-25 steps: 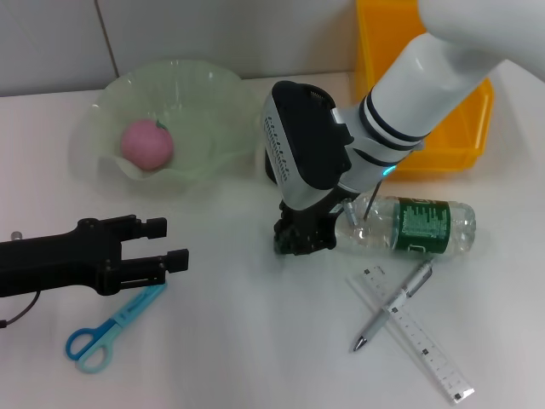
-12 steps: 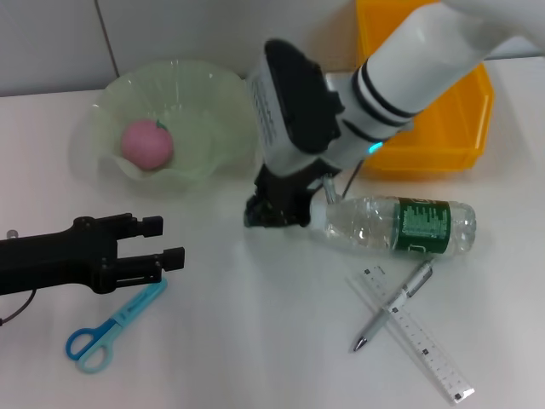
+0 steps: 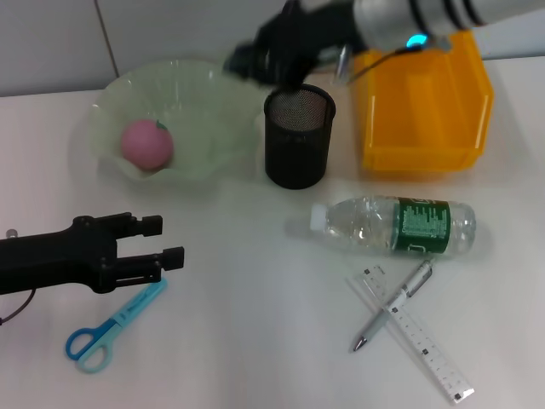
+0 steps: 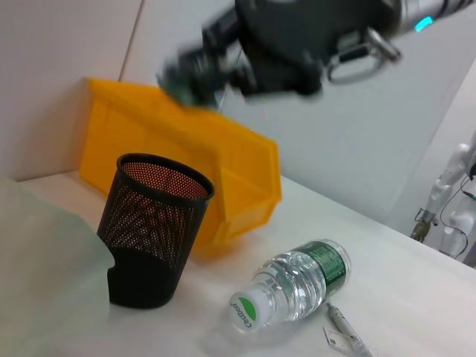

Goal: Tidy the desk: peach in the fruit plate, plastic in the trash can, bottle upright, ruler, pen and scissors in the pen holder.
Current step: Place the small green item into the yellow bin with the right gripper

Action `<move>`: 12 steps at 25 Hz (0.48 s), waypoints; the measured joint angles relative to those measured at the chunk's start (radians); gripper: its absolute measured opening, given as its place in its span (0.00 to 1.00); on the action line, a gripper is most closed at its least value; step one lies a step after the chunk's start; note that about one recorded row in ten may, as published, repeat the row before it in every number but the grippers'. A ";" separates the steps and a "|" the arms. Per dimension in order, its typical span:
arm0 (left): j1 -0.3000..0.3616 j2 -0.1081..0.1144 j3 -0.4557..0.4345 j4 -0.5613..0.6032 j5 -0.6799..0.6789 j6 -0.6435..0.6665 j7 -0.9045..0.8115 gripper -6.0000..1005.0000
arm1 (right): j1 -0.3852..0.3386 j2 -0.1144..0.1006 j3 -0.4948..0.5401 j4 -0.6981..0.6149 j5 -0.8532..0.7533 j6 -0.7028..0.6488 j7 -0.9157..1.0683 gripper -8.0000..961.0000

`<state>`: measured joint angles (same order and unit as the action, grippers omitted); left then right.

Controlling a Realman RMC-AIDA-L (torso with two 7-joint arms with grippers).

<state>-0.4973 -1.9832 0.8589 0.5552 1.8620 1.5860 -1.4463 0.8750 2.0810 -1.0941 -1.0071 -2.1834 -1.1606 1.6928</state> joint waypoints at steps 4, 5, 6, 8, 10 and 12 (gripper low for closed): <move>-0.005 0.000 0.000 0.000 0.000 0.000 0.001 0.75 | -0.039 -0.003 0.065 -0.001 0.037 0.153 0.042 0.22; -0.006 0.000 0.000 0.000 0.000 0.000 0.001 0.75 | -0.045 -0.003 0.078 0.008 0.038 0.194 0.056 0.22; -0.007 0.000 0.000 0.000 0.000 0.000 0.001 0.75 | -0.049 -0.004 0.089 0.019 0.038 0.230 0.074 0.22; -0.009 0.000 0.000 0.000 0.000 0.000 0.001 0.75 | -0.054 -0.006 0.102 0.049 0.033 0.294 0.114 0.22; -0.012 0.000 0.000 0.000 0.000 0.000 0.001 0.75 | -0.057 -0.014 0.108 0.086 0.028 0.352 0.159 0.23; -0.014 0.000 0.000 0.000 0.000 0.000 0.001 0.75 | -0.058 -0.025 0.118 0.126 0.027 0.396 0.203 0.23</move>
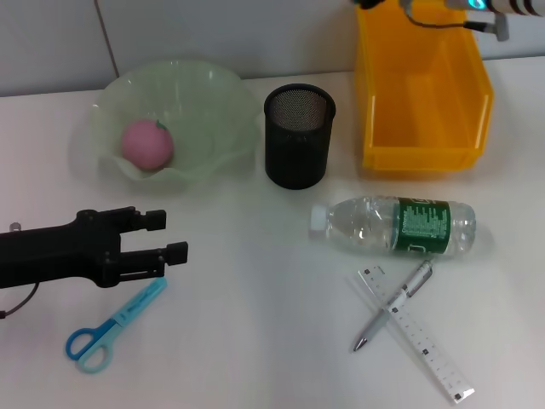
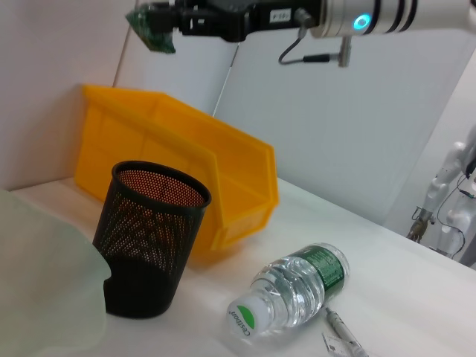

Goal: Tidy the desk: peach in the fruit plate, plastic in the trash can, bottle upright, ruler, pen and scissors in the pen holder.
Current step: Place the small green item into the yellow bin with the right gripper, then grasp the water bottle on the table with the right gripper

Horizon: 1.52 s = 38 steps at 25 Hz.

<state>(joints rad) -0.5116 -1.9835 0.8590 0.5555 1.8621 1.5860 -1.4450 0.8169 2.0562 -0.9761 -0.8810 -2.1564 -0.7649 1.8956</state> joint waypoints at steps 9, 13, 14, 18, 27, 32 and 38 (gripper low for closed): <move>-0.001 0.000 0.000 0.001 0.000 -0.001 -0.006 0.75 | -0.024 -0.036 0.111 0.130 0.000 0.059 0.119 0.23; -0.001 0.000 0.000 0.001 0.000 -0.001 -0.006 0.75 | -0.032 -0.056 0.124 0.172 0.000 0.060 0.144 0.23; -0.001 0.000 0.000 0.001 0.000 -0.001 -0.006 0.75 | -0.033 -0.062 0.125 0.185 0.000 0.061 0.149 0.23; -0.001 0.000 0.000 0.001 0.001 -0.001 -0.006 0.75 | -0.034 -0.071 0.126 0.206 -0.001 0.061 0.160 0.23; 0.003 0.000 0.000 0.001 0.002 0.001 -0.003 0.75 | -0.036 -0.064 0.117 0.209 0.000 0.058 0.159 0.24; 0.007 -0.001 0.000 0.001 0.002 0.002 -0.002 0.75 | -0.037 -0.062 0.118 0.206 -0.001 0.055 0.157 0.48; 0.009 0.000 0.000 0.001 0.002 0.004 -0.001 0.75 | -0.039 -0.060 0.119 0.201 0.002 0.056 0.159 0.66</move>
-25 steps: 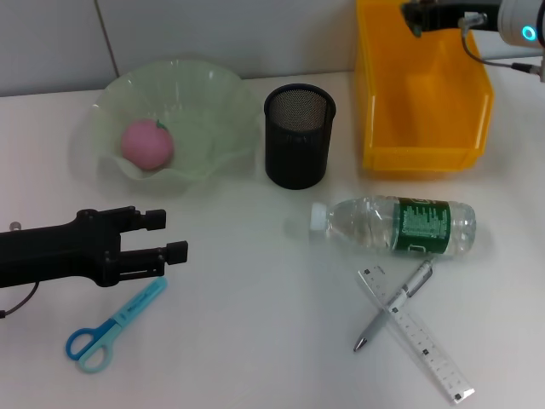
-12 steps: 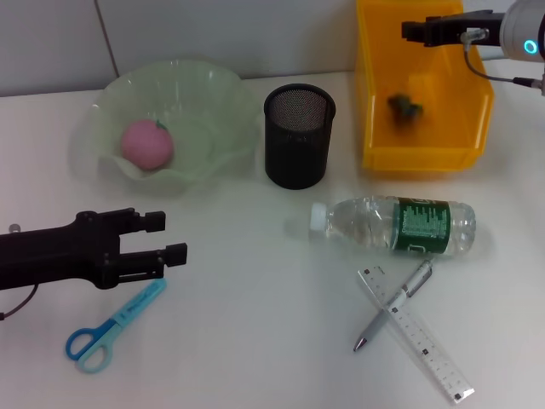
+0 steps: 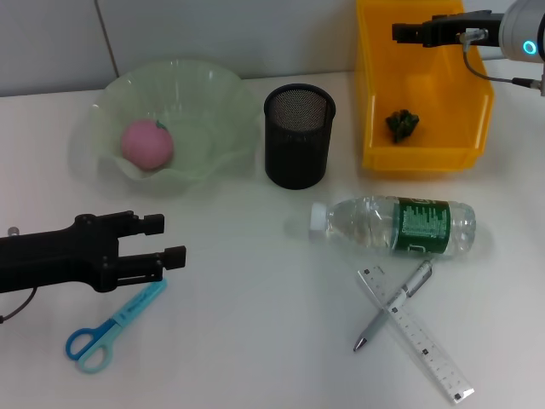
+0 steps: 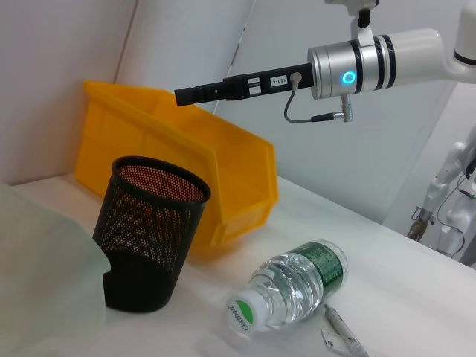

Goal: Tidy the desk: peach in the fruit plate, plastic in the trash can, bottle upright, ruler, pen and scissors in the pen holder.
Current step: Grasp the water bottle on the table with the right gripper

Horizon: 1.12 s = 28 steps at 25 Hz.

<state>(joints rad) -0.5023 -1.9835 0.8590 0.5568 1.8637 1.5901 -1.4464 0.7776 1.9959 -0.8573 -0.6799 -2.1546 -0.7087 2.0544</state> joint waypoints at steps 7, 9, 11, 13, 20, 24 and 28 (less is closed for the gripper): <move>0.001 0.000 0.000 0.000 0.000 0.002 0.003 0.75 | -0.001 0.007 0.003 -0.005 0.004 0.004 -0.004 0.78; 0.000 0.000 0.000 0.000 0.000 0.002 0.004 0.75 | -0.006 0.012 0.006 -0.021 0.005 0.005 -0.006 0.78; 0.000 0.000 0.000 0.000 0.000 0.002 0.005 0.75 | -0.016 0.016 0.007 -0.046 0.008 0.001 -0.006 0.79; -0.001 0.000 0.000 0.000 0.000 0.002 0.005 0.75 | -0.022 0.018 0.007 -0.062 0.008 -0.002 -0.005 0.79; -0.004 0.000 0.000 0.000 0.001 0.002 0.005 0.75 | -0.027 0.018 0.009 -0.072 0.011 -0.005 -0.006 0.79; -0.006 0.000 0.000 0.000 0.002 0.001 0.005 0.75 | -0.044 0.018 0.011 -0.117 0.033 -0.064 -0.007 0.79; -0.007 -0.001 0.000 0.000 0.003 -0.003 0.005 0.75 | -0.078 -0.003 0.011 -0.226 0.096 -0.269 -0.008 0.79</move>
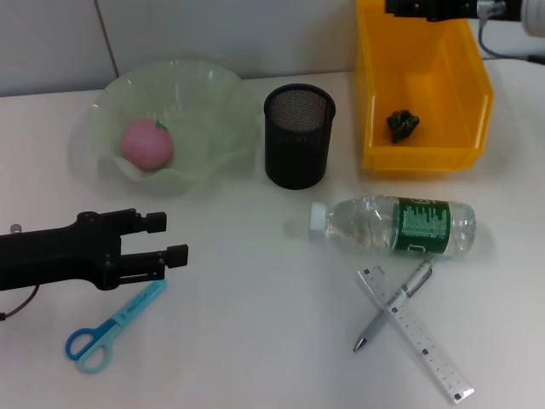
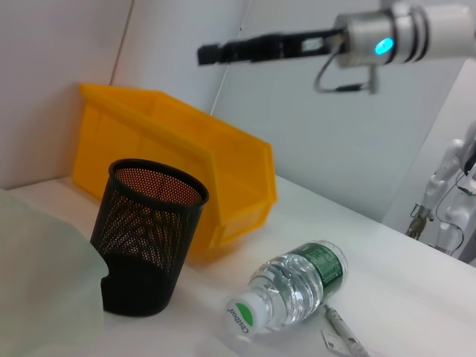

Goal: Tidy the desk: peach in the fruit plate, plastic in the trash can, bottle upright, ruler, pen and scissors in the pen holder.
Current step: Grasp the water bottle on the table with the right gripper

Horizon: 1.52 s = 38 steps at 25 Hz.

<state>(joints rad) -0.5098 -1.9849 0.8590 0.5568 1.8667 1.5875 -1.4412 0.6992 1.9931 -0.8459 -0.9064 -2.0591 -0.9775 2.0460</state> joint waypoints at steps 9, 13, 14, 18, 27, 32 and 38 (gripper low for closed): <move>-0.001 0.000 0.000 0.003 0.003 -0.003 0.000 0.75 | 0.045 -0.127 0.000 -0.126 0.016 -0.565 0.034 0.79; -0.001 0.000 0.000 0.003 0.003 -0.001 -0.002 0.75 | 0.099 -0.166 0.005 -0.115 -0.073 -0.687 0.050 0.79; -0.001 0.000 0.000 0.003 0.003 0.000 -0.002 0.75 | 0.117 -0.169 0.007 -0.114 -0.116 -0.713 0.050 0.79; -0.001 0.002 0.007 0.004 0.006 -0.001 -0.008 0.75 | 0.172 -0.167 -0.018 -0.107 -0.251 -0.778 0.030 0.79; -0.001 0.002 0.009 0.011 0.019 -0.003 -0.002 0.75 | 0.271 -0.136 -0.166 -0.011 -0.451 -0.762 -0.008 0.79; -0.003 0.000 0.009 0.012 0.020 -0.003 -0.002 0.75 | 0.329 -0.090 -0.180 0.060 -0.593 -0.714 -0.043 0.79; -0.006 0.000 0.007 0.013 0.020 0.001 -0.008 0.75 | 0.345 -0.051 -0.243 0.076 -0.658 -0.677 -0.064 0.79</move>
<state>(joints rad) -0.5155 -1.9852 0.8657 0.5693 1.8869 1.5885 -1.4492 1.0441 1.9424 -1.0893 -0.8302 -2.7171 -1.6548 1.9818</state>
